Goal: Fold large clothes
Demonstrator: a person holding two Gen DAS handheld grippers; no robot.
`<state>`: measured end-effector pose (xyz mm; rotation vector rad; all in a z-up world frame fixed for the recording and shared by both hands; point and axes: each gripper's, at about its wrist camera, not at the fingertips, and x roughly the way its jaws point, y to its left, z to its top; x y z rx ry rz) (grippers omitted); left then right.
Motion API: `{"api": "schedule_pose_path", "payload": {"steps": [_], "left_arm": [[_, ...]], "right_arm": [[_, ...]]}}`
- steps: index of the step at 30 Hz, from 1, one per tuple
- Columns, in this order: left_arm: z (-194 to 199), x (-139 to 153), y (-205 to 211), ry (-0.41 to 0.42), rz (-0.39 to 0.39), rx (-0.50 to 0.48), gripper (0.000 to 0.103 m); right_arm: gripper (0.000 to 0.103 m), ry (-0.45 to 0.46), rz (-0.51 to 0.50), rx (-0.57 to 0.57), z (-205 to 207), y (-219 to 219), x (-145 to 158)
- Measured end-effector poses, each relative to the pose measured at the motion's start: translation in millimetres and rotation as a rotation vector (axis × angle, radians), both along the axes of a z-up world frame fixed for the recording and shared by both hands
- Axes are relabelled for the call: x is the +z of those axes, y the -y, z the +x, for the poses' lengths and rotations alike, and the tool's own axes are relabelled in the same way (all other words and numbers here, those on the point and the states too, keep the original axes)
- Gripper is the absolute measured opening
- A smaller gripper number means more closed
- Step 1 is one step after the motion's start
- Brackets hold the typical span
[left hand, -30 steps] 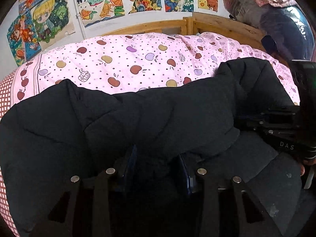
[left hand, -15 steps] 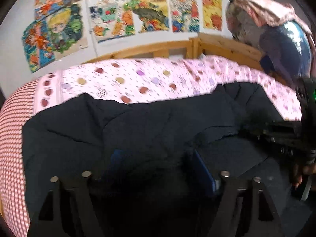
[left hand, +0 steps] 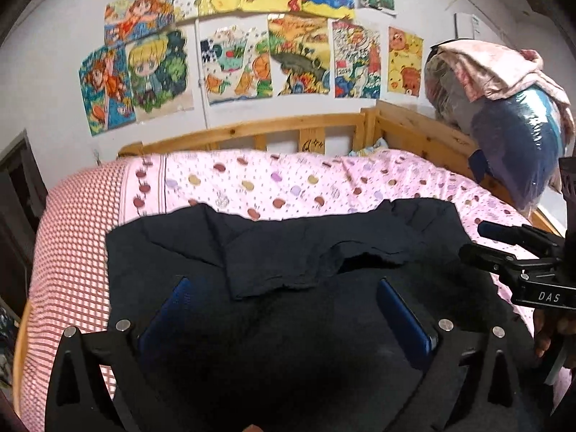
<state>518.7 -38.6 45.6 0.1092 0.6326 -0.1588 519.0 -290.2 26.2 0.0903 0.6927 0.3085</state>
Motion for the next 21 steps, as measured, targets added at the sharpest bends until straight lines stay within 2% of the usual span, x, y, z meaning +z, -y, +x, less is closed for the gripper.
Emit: {"api": "schedule_pose_path", "payload": {"steps": [4,6,7,21], "left_arm": [[-16.9,15.4,1.7,0.028,-0.006,0.002,0.103],[-27.1,22.6,0.7,0.04,-0.012,0.015,0.103],[-31.1,25.2,0.5,0.043,-0.016,0.02,0.103],[-107.5,60.7,-2.8,0.103,-0.031,0.035,0.103]], "right_arm": [[0.075,0.029,-0.009,0.0,-15.0,3.7,18.0],[0.092,0.039,-0.01,-0.004,-22.3,5.0,25.3],[0.095,0.042,-0.008,-0.007,-24.9,6.2,27.9],[0.097,0.089,-0.017,-0.02,-96.1,20.2,68.5]]}}
